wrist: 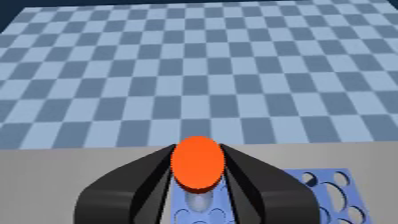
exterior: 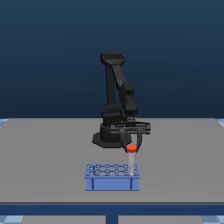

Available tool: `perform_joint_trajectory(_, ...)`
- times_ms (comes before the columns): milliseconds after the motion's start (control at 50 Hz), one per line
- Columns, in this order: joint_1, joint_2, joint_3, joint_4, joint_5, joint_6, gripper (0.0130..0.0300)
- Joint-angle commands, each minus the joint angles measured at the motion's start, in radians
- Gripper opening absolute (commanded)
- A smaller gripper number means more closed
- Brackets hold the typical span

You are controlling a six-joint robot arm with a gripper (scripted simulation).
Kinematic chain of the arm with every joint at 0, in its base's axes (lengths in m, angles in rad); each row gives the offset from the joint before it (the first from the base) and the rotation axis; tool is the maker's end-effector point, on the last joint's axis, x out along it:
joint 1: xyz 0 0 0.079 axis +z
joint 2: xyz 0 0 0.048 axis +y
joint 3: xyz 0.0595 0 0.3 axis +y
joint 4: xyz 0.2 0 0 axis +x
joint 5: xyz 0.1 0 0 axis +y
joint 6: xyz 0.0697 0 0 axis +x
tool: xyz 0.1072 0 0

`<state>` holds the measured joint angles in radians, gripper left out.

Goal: Pick up the centrifuge tube on the rack

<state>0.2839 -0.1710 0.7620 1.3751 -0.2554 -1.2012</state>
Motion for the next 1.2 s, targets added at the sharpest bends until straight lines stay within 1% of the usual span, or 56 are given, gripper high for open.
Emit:
perform_joint_trajectory(20,0.000,-0.011,-0.010,0.085,0.008,-0.110,0.0130)
perform_joint_trajectory(40,0.000,-0.011,-0.010,0.085,0.008,-0.110,0.0130)
perform_joint_trajectory(100,0.000,-0.021,-0.019,0.162,0.010,-0.190,0.0130)
perform_joint_trajectory(140,0.000,-0.021,-0.019,0.162,0.010,-0.190,0.0130)
perform_joint_trajectory(200,0.000,-0.031,-0.029,0.240,0.010,-0.270,0.0130)
perform_joint_trajectory(240,0.000,-0.031,-0.029,0.240,0.010,-0.270,0.0130)
perform_joint_trajectory(300,0.000,-0.041,-0.039,0.317,0.008,-0.350,0.0130)
perform_joint_trajectory(340,0.000,-0.041,-0.039,0.317,0.008,-0.350,0.0130)
perform_joint_trajectory(400,0.000,-0.050,-0.050,0.395,0.005,-0.430,0.0130)
perform_joint_trajectory(440,0.000,-0.050,-0.050,0.395,0.005,-0.430,0.0130)
perform_joint_trajectory(500,0.000,-0.059,-0.060,0.469,0.000,-0.506,0.0130)
perform_joint_trajectory(540,0.000,-0.059,-0.060,0.469,0.000,-0.506,0.0130)
perform_joint_trajectory(600,0.000,-0.067,-0.071,0.535,-0.005,-0.575,0.0130)
perform_joint_trajectory(640,0.000,-0.067,-0.071,0.535,-0.005,-0.575,0.0130)
perform_joint_trajectory(700,0.000,-0.074,-0.080,0.593,-0.011,-0.635,0.0130)
perform_joint_trajectory(900,0.000,-0.086,-0.098,0.687,-0.024,-0.732,0.0130)
perform_joint_trajectory(1200,0.000,-0.096,-0.115,0.770,-0.038,-0.819,0.0130)
